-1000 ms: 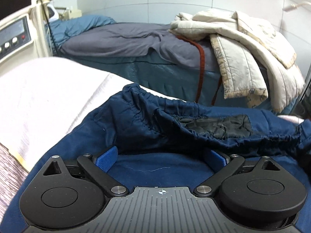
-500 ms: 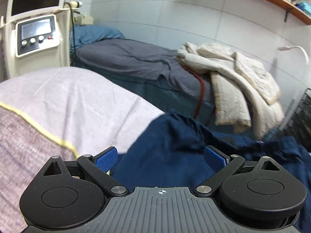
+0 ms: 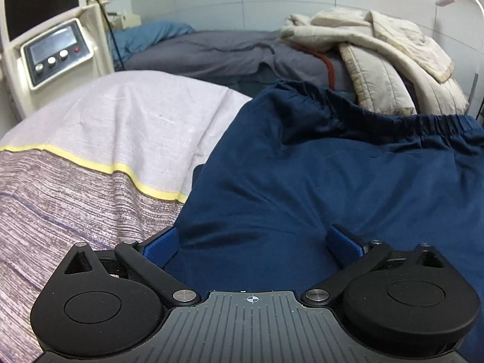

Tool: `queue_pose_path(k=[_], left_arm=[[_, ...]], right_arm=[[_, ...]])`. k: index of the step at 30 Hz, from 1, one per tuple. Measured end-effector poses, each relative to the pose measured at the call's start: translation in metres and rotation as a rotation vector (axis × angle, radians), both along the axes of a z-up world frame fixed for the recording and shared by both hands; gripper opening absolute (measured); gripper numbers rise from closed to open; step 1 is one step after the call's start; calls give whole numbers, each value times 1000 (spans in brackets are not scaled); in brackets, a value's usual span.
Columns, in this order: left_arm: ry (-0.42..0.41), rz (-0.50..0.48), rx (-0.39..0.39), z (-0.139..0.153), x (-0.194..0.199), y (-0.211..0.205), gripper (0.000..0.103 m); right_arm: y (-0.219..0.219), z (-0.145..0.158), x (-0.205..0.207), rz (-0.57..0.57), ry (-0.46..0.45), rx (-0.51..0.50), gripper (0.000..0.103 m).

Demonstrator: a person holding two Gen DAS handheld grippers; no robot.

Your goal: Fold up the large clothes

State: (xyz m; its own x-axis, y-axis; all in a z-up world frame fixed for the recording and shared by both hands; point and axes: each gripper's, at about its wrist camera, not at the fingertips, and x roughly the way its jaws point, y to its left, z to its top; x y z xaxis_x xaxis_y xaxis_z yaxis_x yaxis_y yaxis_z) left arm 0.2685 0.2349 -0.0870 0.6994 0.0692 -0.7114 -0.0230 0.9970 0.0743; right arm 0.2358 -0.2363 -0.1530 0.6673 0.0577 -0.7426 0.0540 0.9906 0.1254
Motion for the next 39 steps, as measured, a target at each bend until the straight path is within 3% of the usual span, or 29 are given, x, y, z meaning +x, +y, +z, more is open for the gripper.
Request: queue_pose_path(k=[3,6,10,14,17,19,22,25,30,34,39], left_arm=[[-13,-17,16,12,-6,3,103],[-47,-38,-12,27,-35,11,103],[-100,-34,-147,40,-94,37,103],[-128,4,-264,43,-146,63,103],[-115,-18,-289,43,-166,71,103],[-98,-31,-296,44,-171,74,103],[-84,-4,-384,44,-170,85,103],[-57,21,-519,36,-156,98,103],[19,73,-577,16,-105,122,103],[102,84,-716,-4,-70,137,103],[207,35,-717,-22,-36,124,103]], right_arm=[[15,11,0,27,4,-91,102],[22,31,-25,7,-68,-144,102],[14,46,-93,-11,-144,-68,102],[9,36,-160,-10,-159,18,102],[1,20,-198,-75,-140,127,103],[-9,12,-212,-142,-126,260,103],[-28,-2,-221,-226,-103,549,103],[-37,-15,-212,-290,-90,737,103],[-44,-28,-182,-386,-106,846,103],[-53,-46,-158,-472,-94,944,103],[-53,-48,-137,-483,-95,909,103]])
